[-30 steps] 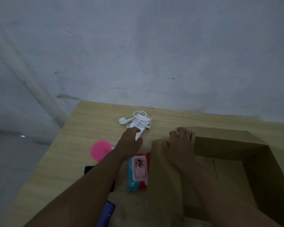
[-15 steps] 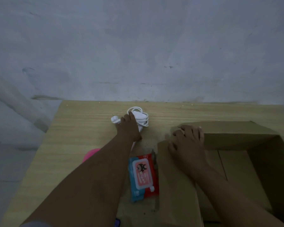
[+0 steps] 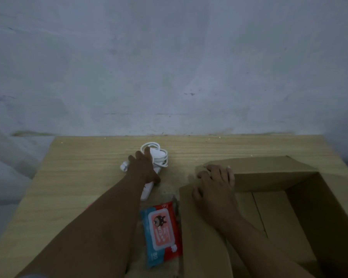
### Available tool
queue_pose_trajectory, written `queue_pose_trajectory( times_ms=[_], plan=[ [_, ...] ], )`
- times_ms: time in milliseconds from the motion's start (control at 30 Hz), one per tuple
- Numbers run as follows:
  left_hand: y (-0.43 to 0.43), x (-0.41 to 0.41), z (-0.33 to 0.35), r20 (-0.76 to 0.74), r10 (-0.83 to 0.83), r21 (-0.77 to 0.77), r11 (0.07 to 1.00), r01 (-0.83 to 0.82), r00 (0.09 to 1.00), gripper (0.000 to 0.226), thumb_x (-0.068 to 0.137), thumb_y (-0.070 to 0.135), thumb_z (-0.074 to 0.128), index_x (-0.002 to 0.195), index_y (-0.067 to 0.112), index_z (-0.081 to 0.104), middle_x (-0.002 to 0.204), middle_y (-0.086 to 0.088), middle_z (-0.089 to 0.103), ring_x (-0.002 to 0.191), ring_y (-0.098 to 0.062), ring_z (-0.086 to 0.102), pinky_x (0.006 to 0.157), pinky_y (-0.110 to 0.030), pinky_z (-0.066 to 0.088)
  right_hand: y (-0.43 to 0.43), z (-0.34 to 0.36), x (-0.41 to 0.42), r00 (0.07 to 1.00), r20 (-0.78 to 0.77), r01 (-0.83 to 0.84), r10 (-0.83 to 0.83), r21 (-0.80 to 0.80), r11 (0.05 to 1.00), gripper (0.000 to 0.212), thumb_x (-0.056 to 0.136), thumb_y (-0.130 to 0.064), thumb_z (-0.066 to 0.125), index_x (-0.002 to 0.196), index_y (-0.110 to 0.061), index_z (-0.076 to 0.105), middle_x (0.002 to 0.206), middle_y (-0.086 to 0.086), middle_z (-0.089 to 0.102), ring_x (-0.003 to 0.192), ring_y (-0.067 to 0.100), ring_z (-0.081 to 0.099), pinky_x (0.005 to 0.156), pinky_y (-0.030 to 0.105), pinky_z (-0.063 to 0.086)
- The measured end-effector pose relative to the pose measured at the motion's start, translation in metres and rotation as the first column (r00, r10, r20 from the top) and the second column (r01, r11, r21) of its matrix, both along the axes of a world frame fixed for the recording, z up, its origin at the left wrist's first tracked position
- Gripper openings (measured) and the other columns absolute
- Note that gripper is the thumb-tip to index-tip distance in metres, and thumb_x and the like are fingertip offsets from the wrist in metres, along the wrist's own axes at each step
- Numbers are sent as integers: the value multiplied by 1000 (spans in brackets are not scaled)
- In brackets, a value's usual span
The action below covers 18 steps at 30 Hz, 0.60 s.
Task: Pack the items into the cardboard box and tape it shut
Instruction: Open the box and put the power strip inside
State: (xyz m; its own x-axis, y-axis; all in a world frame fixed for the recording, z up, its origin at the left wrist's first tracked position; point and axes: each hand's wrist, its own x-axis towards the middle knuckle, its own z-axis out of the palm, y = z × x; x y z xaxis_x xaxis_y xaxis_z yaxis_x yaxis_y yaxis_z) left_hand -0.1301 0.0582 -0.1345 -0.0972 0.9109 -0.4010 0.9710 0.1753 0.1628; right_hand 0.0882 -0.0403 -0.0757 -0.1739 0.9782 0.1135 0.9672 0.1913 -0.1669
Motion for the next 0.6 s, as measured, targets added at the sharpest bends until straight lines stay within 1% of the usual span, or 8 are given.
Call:
queue_pose_trajectory(
  times_ms=[100, 200, 300, 400, 500, 567, 600],
  plan=[
    [0, 6, 8, -14, 19, 35, 999, -18, 1000, 126, 63, 47, 82, 151, 14, -1, 145, -21, 25, 134, -43, 25, 104, -48, 34, 0, 0, 0, 1000, -16, 0, -1, -6, 1000, 41, 92, -39, 42, 128, -24, 54, 144, 2, 39, 141, 20, 23, 117, 42, -7],
    [-1, 12, 24, 0, 48, 129, 990, -47, 999, 124, 63, 47, 83, 151, 11, 2, 145, -23, 25, 135, -44, 24, 103, -49, 35, -1, 1, 2, 999, -33, -6, 6, 3, 1000, 39, 91, -37, 43, 125, -22, 55, 142, 3, 41, 139, 21, 25, 118, 44, -3],
    [0, 19, 54, 31, 45, 215, 975, -51, 999, 123, 63, 51, 81, 150, 12, 4, 145, -24, 23, 133, -46, 24, 102, -50, 35, 0, 0, 2, 999, -50, -14, 14, 1, 1000, 39, 88, -37, 46, 121, -20, 58, 137, 5, 44, 137, 23, 28, 118, 45, -2],
    [-6, 28, 97, 86, 33, 314, 948, -59, 996, 117, 62, 53, 80, 148, 15, 10, 139, -20, 28, 128, -42, 28, 95, -47, 39, -1, 2, 3, 998, -58, -36, 35, -14, 999, 39, 84, -38, 51, 117, -20, 59, 135, 6, 44, 135, 25, 29, 116, 45, -4],
    [-24, 46, 139, 166, 4, 450, 890, -79, 986, 107, 59, 52, 80, 141, 21, 20, 127, -13, 36, 115, -34, 35, 80, -39, 38, 0, 5, 8, 994, -92, -64, 59, -52, 997, 40, 84, -39, 53, 121, -24, 56, 136, 3, 42, 136, 23, 27, 114, 42, -9],
    [-41, 62, 159, 237, -17, 500, 860, -107, 971, 102, 59, 52, 79, 139, 25, 23, 124, -9, 38, 112, -30, 37, 78, -36, 38, 3, 9, 10, 985, -159, -85, 69, -98, 992, 41, 85, -39, 49, 124, -25, 53, 135, 1, 42, 136, 21, 27, 114, 41, -12],
    [-52, 74, 168, 264, -28, 520, 846, -118, 964, 101, 59, 52, 79, 139, 26, 23, 124, -8, 38, 112, -29, 38, 79, -36, 39, 2, 12, 16, 974, -208, -110, 87, -103, 989, 45, 85, -41, 42, 125, -24, 52, 133, 1, 43, 135, 20, 28, 115, 41, -10]
  ],
)
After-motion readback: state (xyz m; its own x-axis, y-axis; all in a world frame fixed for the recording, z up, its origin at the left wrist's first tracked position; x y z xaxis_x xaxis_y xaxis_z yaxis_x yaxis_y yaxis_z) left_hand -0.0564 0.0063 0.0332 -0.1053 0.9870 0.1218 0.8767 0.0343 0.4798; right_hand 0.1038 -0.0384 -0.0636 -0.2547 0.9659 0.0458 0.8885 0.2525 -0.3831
